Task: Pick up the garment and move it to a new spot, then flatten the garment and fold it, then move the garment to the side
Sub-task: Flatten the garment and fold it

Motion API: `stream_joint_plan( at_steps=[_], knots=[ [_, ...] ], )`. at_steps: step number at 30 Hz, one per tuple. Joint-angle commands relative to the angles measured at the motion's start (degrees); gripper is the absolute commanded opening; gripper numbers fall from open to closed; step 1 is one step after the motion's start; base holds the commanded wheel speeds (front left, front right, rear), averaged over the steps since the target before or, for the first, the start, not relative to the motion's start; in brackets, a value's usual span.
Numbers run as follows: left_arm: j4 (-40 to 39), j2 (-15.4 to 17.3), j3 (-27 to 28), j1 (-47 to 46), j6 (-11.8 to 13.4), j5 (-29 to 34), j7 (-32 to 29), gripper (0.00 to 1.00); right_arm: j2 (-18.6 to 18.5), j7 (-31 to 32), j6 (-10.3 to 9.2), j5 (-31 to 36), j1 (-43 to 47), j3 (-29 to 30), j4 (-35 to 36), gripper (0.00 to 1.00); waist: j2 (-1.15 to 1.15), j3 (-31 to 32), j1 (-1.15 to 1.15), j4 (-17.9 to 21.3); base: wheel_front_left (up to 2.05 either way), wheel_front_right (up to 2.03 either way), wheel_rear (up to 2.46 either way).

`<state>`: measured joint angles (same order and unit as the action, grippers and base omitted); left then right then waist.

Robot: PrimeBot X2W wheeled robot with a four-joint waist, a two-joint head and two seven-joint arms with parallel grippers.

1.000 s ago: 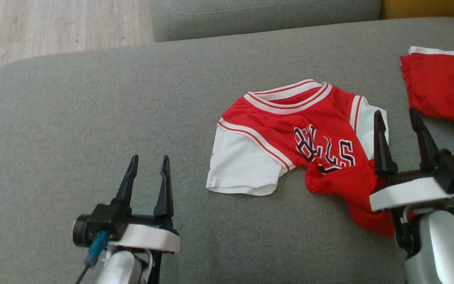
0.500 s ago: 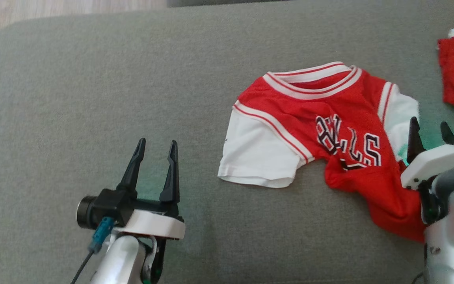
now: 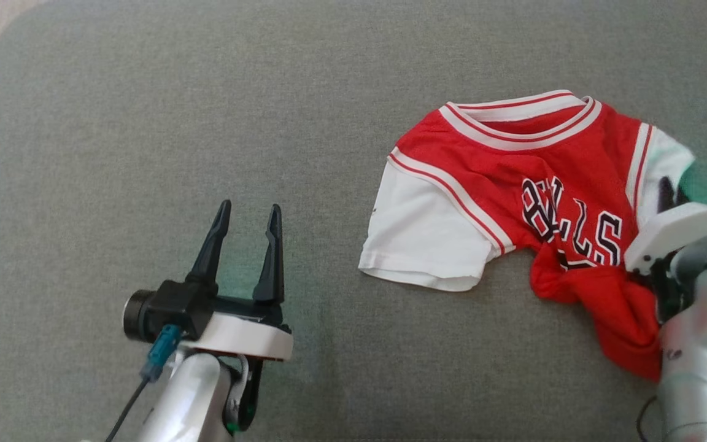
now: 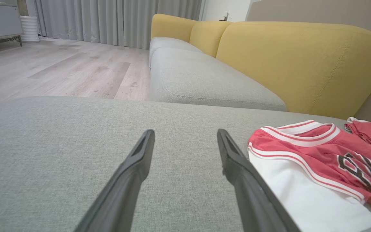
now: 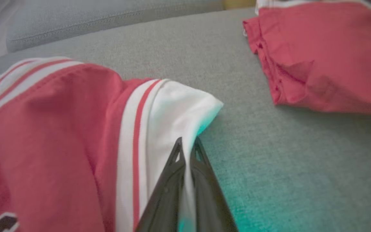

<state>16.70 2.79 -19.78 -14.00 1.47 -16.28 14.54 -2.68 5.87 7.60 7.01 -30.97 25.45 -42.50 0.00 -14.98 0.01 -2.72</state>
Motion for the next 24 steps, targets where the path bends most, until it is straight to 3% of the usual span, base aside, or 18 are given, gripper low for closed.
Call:
stream_joint_plan(
  at_steps=[1, 6, 11, 15, 24],
  knots=[
    [-1.31, 0.09, 1.33, -1.75, 0.15, -0.67, 0.46, 1.0, -0.21, -1.69, -0.11, 2.26, -2.55, -0.56, 2.64, 0.0, 0.0, 0.38, -0.01, -0.19, 0.0, 0.0, 0.0],
    [-1.38, 0.09, 1.07, -1.46, 0.49, -1.26, 0.46, 1.0, -0.24, -4.05, -0.11, 10.34, -7.1, -1.48, 8.74, 0.0, 0.0, 1.31, -0.01, -0.83, 0.0, 0.0, 0.0],
    [-1.77, 0.09, 0.33, -1.48, 0.81, -2.17, 0.46, 1.0, -2.08, -6.15, -0.11, 17.3, -12.22, -6.36, 13.08, 0.0, 0.0, 1.55, -0.01, -2.24, 0.0, 0.0, 0.0],
    [-2.22, 0.09, -0.67, -1.94, 0.9, -2.82, 0.46, 1.0, -6.11, -6.67, -0.11, 19.28, -19.34, -11.97, 10.54, 0.0, 0.0, 0.14, -0.01, -4.28, 0.0, 0.0, 0.0],
    [-2.33, 0.09, -3.11, -3.72, 0.99, -4.48, 0.46, 1.0, -12.89, -9.09, -0.11, 22.82, -31.81, -14.4, 2.49, 0.0, 0.0, -2.73, -0.01, -9.57, 0.0, 0.0, 0.0]
  ],
)
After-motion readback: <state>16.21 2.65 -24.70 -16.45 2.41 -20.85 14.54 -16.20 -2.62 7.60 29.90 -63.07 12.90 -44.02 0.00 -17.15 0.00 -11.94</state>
